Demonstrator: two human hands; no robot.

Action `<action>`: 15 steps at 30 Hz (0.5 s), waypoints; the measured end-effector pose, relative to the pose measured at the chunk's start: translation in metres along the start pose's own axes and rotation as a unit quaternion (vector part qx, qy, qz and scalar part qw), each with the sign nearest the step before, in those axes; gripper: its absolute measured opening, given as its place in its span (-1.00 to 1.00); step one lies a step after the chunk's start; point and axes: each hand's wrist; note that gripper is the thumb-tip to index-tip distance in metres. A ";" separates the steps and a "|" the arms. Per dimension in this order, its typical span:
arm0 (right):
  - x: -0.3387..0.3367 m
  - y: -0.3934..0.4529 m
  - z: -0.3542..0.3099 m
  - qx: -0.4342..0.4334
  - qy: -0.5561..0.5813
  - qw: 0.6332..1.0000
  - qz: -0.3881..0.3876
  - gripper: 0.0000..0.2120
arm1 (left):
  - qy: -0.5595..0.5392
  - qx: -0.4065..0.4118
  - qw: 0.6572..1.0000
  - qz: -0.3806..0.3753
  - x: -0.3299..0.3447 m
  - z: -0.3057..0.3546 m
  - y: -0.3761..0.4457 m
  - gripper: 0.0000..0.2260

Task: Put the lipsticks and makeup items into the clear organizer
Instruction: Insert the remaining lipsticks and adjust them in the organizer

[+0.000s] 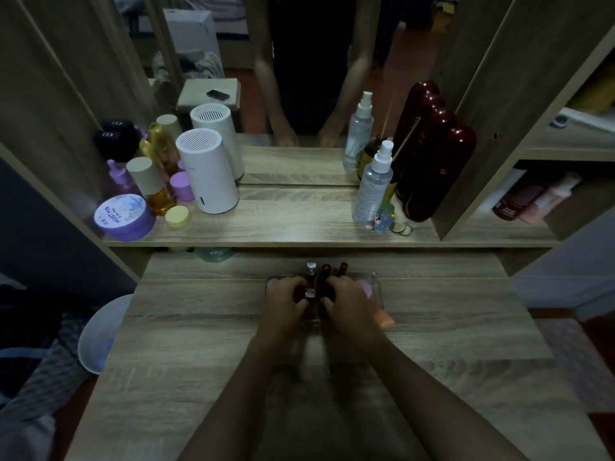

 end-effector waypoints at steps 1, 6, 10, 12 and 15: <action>-0.001 -0.001 0.000 -0.007 -0.003 1.000 0.004 -0.71 | 0.002 -0.001 1.000 0.003 0.000 -0.001 -0.001 -0.80; -0.020 -0.010 0.000 -0.046 0.000 0.996 0.081 -0.92 | -0.004 -0.003 1.000 0.001 0.000 -0.003 0.000 -0.77; -0.039 -0.006 0.001 -0.042 0.042 0.986 0.157 -0.89 | 0.011 -0.010 1.000 0.000 0.002 -0.004 0.001 -0.72; -0.042 -0.001 0.003 -0.027 0.047 0.990 0.133 -0.85 | 0.013 -0.011 1.000 0.005 0.004 -0.003 0.000 -0.70; -0.041 0.005 0.006 -0.005 0.033 0.995 0.096 -0.85 | 0.001 -0.002 1.000 0.018 0.005 -0.001 -0.005 -0.67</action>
Point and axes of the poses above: each hand's wrist, its own y-axis towards the middle knuckle, its own x-axis out of the palm, z = x × y, and after that the axes turned 10 degrees about -z, right-handed
